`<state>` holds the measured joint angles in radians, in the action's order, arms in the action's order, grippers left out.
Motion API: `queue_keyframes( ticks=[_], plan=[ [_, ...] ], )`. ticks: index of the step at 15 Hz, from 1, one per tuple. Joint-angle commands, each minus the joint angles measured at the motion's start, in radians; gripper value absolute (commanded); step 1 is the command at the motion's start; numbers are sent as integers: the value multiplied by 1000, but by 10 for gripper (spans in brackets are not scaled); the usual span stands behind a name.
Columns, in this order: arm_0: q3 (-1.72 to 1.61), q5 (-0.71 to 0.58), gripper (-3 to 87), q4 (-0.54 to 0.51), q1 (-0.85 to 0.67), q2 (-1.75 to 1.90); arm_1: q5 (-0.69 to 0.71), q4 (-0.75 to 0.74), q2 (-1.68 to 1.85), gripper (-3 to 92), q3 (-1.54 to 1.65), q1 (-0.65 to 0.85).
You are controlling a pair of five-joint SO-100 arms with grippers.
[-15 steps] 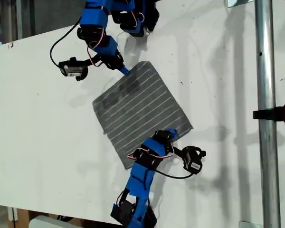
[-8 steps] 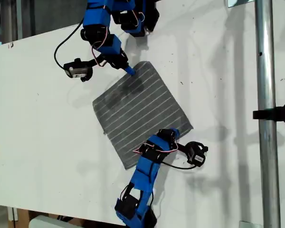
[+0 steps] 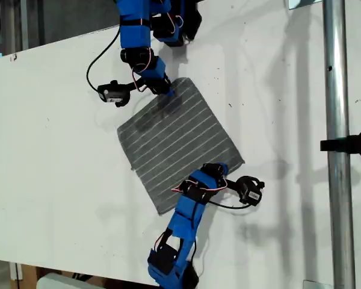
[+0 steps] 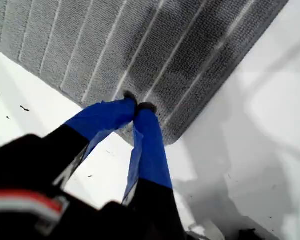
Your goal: Grasp corners of a towel and fold twice.
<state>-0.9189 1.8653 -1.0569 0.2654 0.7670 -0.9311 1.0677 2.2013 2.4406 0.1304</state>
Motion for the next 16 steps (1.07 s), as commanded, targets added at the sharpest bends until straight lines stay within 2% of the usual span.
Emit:
queue_keyframes(
  ticks=[1,3,7,10,13,14,16],
  plan=[
    [40,9,-29,41,-23,-14,-98,-94,-71,-3,15,-38],
    [37,25,-29,63,-25,-52,-221,-181,-230,-3,12,-124],
    [9,35,-29,75,-23,-78,-348,-190,-296,-3,-31,-202],
    [-14,72,-29,34,-8,-74,-414,-238,-299,-3,-32,-273],
    [-106,97,-29,6,23,-9,-489,-347,-308,-3,-40,-357],
    [-225,118,-29,48,41,71,-512,-373,-331,-3,-51,-377],
    [-655,176,-29,295,80,321,-531,-430,-434,-3,-107,-408]
  ],
)
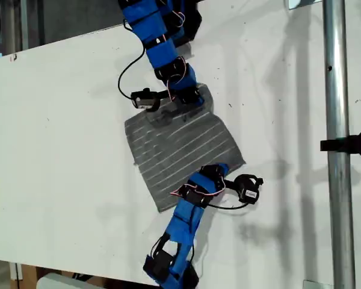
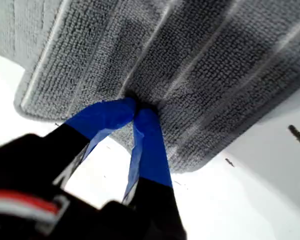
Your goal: Grasp corners of a towel and fold twice.
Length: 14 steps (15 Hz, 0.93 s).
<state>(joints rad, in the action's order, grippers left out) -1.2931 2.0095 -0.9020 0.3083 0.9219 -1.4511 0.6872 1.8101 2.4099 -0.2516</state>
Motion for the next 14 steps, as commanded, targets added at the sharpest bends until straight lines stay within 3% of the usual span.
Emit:
queue_keyframes(
  ticks=[1,4,7,9,11,14],
  plan=[
    [-414,72,-29,152,52,261,-11,-54,-132,-3,-147,-38],
    [-712,187,-29,173,77,460,3,-20,-351,-3,-350,-52],
    [-936,279,-29,160,106,686,6,41,-354,-3,-387,-51],
    [-979,244,-29,132,130,779,8,104,-308,-3,-387,-49],
    [-925,199,-29,41,147,834,29,181,-216,-3,-396,-43],
    [-738,153,-29,-209,150,911,75,284,-61,-3,-442,-9]
  ],
)
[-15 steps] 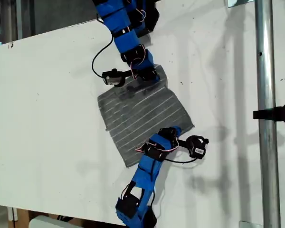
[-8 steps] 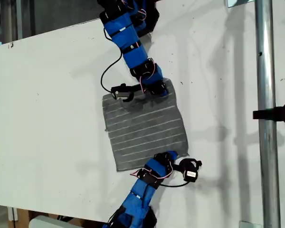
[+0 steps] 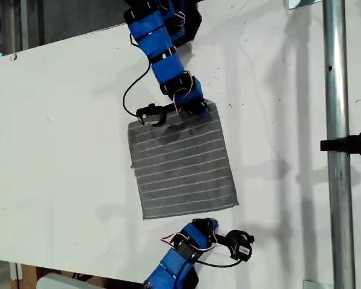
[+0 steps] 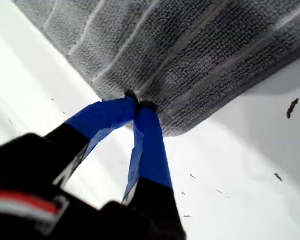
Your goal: Grasp corners of a towel and fold twice.
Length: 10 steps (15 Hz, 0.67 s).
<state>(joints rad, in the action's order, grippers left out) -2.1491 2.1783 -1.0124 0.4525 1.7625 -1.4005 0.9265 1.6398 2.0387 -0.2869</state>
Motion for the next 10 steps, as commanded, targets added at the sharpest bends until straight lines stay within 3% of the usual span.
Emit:
queue_keyframes(
  ticks=[1,5,10],
  plan=[
    [179,-44,-29,-166,-5,97,54,86,158,-3,-103,46],
    [446,-170,-29,-436,-87,130,172,379,259,-3,-359,120],
    [439,-261,-29,-505,-170,319,319,787,285,-3,-635,195]
  ],
)
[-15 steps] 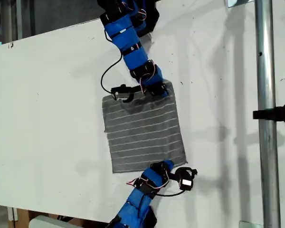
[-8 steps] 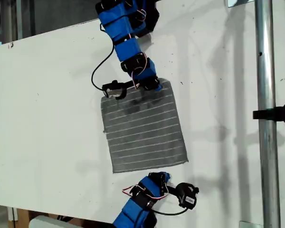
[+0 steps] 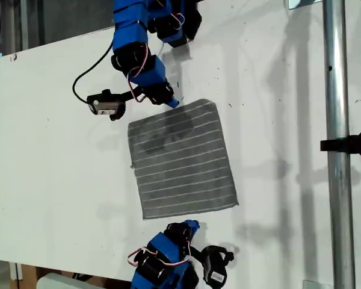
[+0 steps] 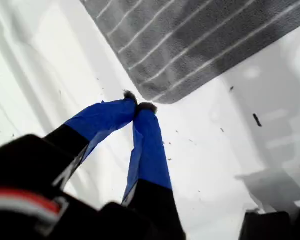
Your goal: Grasp corners of a towel and fold twice.
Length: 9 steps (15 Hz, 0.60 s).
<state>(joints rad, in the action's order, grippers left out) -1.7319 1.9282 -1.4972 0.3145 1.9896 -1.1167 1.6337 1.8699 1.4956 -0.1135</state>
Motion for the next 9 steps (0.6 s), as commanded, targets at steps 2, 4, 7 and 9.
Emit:
queue_keyframes(
  ticks=[2,4,7,9],
  plan=[
    [12,-23,-29,-72,-54,147,81,173,86,-3,-109,52],
    [14,-54,-29,-77,-64,170,138,212,95,53,-109,71],
    [11,-52,-29,-77,-58,166,213,229,106,173,-107,74],
    [-12,-48,-29,-63,-54,169,282,270,91,361,-127,78]
  ],
)
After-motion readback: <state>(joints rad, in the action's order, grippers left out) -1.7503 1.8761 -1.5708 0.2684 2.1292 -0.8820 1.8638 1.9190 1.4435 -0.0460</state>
